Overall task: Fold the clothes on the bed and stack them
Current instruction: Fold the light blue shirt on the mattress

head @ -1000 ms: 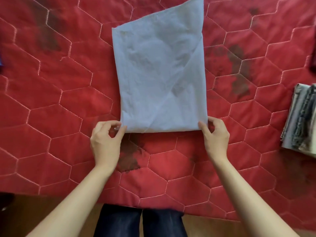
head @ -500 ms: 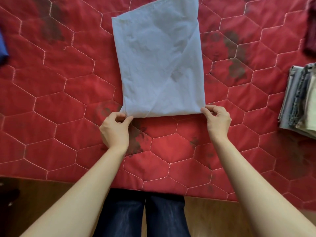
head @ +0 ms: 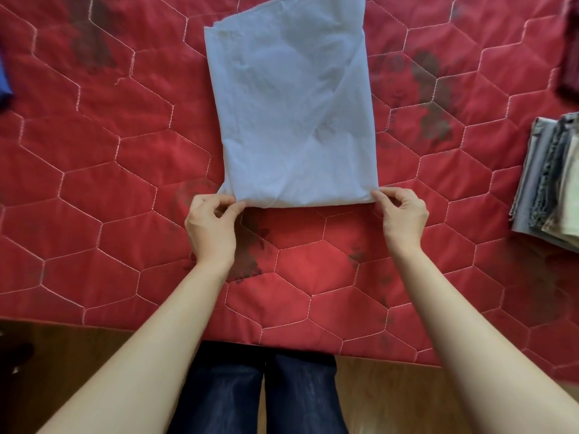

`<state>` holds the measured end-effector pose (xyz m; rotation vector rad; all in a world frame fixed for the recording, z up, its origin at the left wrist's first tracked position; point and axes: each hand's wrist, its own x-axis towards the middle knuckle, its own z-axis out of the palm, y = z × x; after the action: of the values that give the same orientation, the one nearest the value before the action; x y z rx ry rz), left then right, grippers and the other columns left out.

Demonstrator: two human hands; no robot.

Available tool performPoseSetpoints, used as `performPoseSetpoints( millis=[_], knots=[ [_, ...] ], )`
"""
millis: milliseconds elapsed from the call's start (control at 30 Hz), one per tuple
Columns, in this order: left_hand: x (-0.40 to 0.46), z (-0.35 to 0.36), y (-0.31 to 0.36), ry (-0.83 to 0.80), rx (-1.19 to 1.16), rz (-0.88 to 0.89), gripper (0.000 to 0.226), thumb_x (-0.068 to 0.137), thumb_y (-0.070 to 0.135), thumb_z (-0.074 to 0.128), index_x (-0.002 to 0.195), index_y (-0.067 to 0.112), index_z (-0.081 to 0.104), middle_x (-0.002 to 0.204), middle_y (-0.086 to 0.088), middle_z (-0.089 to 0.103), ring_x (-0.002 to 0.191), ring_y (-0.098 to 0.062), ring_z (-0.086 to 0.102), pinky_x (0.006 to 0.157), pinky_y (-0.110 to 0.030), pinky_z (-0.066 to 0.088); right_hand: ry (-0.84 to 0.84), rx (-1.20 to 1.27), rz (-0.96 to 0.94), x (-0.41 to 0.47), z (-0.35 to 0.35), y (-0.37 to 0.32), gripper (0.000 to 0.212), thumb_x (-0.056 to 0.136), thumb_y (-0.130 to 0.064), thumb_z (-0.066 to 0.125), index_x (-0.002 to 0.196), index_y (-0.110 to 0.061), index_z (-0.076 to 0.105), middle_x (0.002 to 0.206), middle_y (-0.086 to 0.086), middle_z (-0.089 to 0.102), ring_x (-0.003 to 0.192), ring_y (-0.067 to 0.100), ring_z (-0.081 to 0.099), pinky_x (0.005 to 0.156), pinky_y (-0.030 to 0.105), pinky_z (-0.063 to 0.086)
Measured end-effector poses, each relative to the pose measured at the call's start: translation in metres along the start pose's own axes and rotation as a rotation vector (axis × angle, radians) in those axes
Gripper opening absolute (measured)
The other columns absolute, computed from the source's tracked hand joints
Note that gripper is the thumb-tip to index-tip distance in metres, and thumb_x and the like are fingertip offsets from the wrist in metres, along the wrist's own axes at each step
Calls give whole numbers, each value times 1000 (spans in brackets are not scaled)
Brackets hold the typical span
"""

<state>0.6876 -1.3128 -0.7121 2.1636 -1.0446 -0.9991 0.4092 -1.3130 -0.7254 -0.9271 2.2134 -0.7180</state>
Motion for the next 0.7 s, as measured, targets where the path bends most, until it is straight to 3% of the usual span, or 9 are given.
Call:
performPoseSetpoints(
  millis=[100, 233, 367, 467, 533, 600, 700],
  knots=[
    [10, -14, -5, -4, 19, 40, 8, 76, 21, 79, 79, 20, 71, 85, 9, 58, 70, -1, 51, 66, -6, 36, 13, 35, 14, 7, -8, 0, 2, 84, -23, 72, 85, -24, 73, 95, 0, 72, 90, 9, 63, 87, 22, 46],
    [17, -29, -21, -10, 11, -28, 8, 76, 19, 79, 80, 20, 73, 84, 9, 61, 70, -1, 50, 66, -4, 36, -60, 27, 41, 5, -11, 8, 5, 84, -22, 71, 81, -26, 71, 92, 0, 73, 88, 9, 63, 86, 25, 47],
    [15, -35, -29, -129, -40, -23, 24, 78, 20, 79, 74, 41, 67, 88, 10, 65, 68, 5, 51, 71, -9, 41, -124, 12, 50, -1, -11, 12, 3, 84, -28, 71, 84, -30, 70, 92, -6, 71, 83, 1, 60, 79, 14, 43],
    [14, -38, -30, -162, -39, -1, 25, 76, 22, 80, 77, 44, 68, 90, 7, 66, 67, 5, 49, 70, -7, 41, -134, 16, 21, -3, -11, 11, 5, 83, -31, 73, 86, -31, 69, 91, -8, 69, 77, -8, 56, 74, 4, 39],
    [15, -35, -28, -177, -47, 1, 24, 77, 21, 79, 77, 42, 68, 91, 1, 67, 70, -3, 50, 74, -16, 44, -130, 2, 7, -2, -9, 8, 4, 84, -30, 72, 86, -29, 70, 93, -6, 69, 77, -9, 56, 75, 5, 39],
    [16, -32, -28, -175, -35, -4, 20, 79, 21, 78, 75, 38, 68, 89, 1, 67, 73, -8, 53, 74, -22, 44, -115, -17, 7, 0, -8, 6, 1, 85, -29, 70, 85, -27, 70, 94, -3, 69, 80, -5, 58, 79, 12, 42],
    [24, -32, -29, -146, 39, 15, 6, 80, 18, 76, 78, 22, 71, 87, 4, 64, 72, 0, 53, 70, -7, 38, -82, -10, 50, 5, -8, 5, 6, 86, -25, 69, 82, -22, 70, 93, 4, 71, 86, 11, 62, 85, 27, 46]
  ],
)
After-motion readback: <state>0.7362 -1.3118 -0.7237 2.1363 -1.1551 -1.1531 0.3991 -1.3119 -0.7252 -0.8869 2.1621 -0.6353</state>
